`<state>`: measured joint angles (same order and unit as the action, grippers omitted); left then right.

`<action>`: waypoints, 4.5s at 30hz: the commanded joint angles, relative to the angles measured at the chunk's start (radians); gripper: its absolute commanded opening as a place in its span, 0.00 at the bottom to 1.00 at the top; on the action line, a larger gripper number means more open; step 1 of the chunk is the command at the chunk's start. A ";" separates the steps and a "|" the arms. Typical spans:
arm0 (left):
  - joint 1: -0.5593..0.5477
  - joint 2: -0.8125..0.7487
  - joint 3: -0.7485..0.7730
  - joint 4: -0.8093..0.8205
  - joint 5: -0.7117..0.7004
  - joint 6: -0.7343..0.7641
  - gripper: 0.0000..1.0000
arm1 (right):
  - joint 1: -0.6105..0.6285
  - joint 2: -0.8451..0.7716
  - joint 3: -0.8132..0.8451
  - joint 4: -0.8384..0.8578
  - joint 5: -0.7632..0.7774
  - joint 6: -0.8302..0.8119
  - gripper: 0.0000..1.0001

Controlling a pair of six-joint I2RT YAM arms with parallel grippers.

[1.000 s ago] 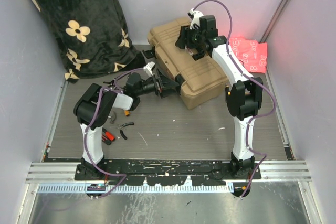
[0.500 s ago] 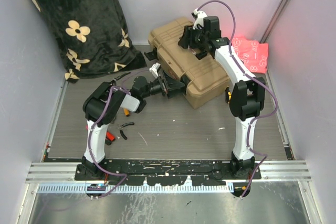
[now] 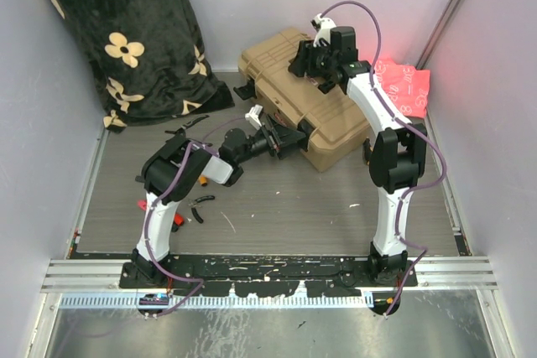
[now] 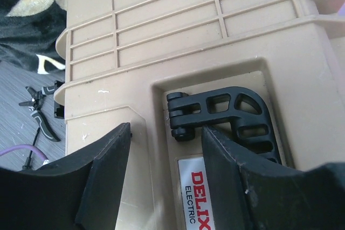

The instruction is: Pack the tool kit

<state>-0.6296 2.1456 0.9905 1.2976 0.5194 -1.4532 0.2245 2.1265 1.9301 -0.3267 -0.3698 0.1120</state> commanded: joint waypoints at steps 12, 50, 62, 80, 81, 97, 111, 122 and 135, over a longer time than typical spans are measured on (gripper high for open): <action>-0.031 -0.158 0.052 0.130 -0.146 -0.069 0.99 | -0.036 0.220 -0.292 -0.633 0.177 -0.047 0.59; 0.028 -0.413 -0.087 0.118 -0.002 -0.078 0.86 | -0.035 0.216 -0.318 -0.616 0.168 -0.040 0.59; 0.134 -0.421 -0.273 0.132 0.127 -0.014 0.91 | -0.035 0.199 -0.339 -0.612 0.140 -0.046 0.59; 0.331 -0.515 -0.081 -0.410 0.248 0.407 0.83 | 0.016 0.098 -0.356 -0.648 0.150 -0.034 0.59; 0.333 -0.530 -0.066 -0.484 0.248 0.470 0.84 | 0.022 0.089 -0.356 -0.655 0.156 -0.033 0.59; 0.359 -0.549 0.087 -0.846 0.214 0.659 0.86 | 0.182 0.039 -0.409 -0.689 0.201 -0.011 0.58; 0.413 -0.552 0.113 -0.852 0.161 0.632 0.92 | 0.267 -0.011 -0.471 -0.676 0.175 0.032 0.63; 0.443 -0.433 0.372 -1.037 0.108 0.844 0.91 | 0.201 0.010 -0.359 -0.693 0.208 0.009 0.73; 0.422 -0.221 0.609 -1.105 0.237 1.218 0.77 | 0.141 0.032 -0.257 -0.752 0.172 -0.040 0.68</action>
<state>-0.1963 1.8908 1.5486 0.1585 0.7063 -0.3733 0.3374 1.9858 1.8107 -0.4030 -0.1555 0.1352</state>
